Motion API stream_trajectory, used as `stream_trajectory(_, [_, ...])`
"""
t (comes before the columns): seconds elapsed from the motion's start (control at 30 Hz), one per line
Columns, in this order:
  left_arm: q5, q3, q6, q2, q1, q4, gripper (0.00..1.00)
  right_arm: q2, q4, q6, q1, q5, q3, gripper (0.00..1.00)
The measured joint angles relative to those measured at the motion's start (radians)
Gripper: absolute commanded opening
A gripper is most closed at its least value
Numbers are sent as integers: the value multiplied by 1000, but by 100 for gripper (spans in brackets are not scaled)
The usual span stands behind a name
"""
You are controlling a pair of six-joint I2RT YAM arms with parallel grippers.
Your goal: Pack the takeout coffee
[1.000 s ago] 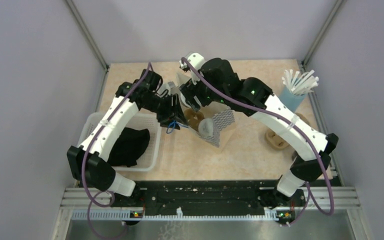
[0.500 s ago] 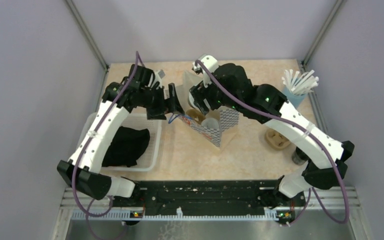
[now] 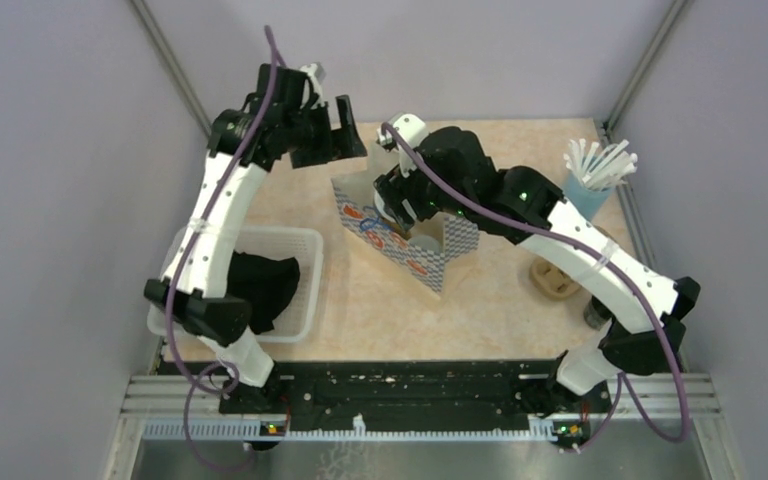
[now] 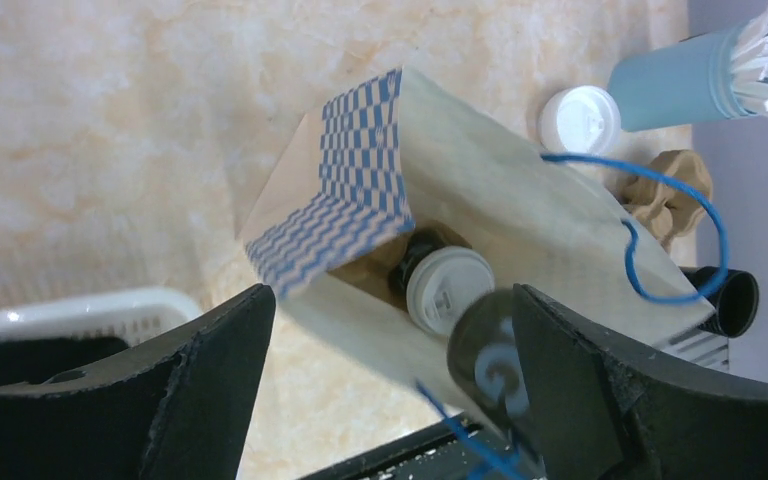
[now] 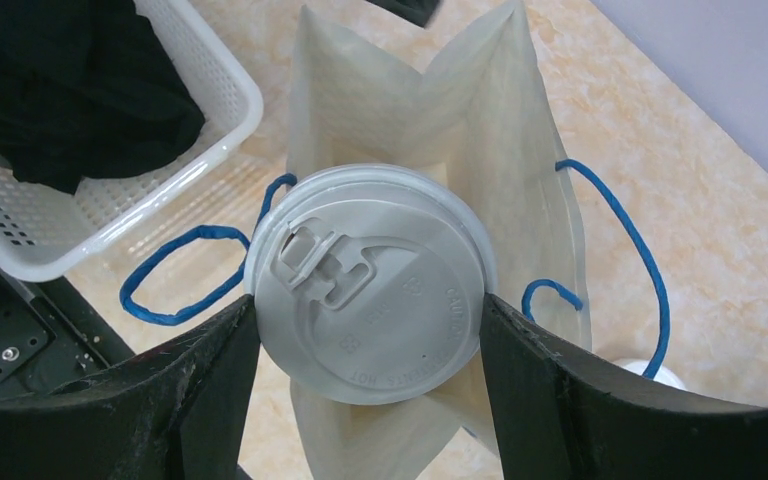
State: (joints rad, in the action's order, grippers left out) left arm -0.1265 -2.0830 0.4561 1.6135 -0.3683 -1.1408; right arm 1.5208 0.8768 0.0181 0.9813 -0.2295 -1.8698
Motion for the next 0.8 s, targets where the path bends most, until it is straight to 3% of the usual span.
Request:
stream_trajectory(0.27, [-58,-84,-60,248,0,-14,84,0,-11,-2,-66,74,25,64])
stream_trajectory(0.67, [-20,-82,-132,261,-29,-26,33,10,-16,1,-81,126,37,63])
stream_trajectory(0.8, [-10,-98,-150,275,-42,-31,24,38,-8,13,-81,126,37,63])
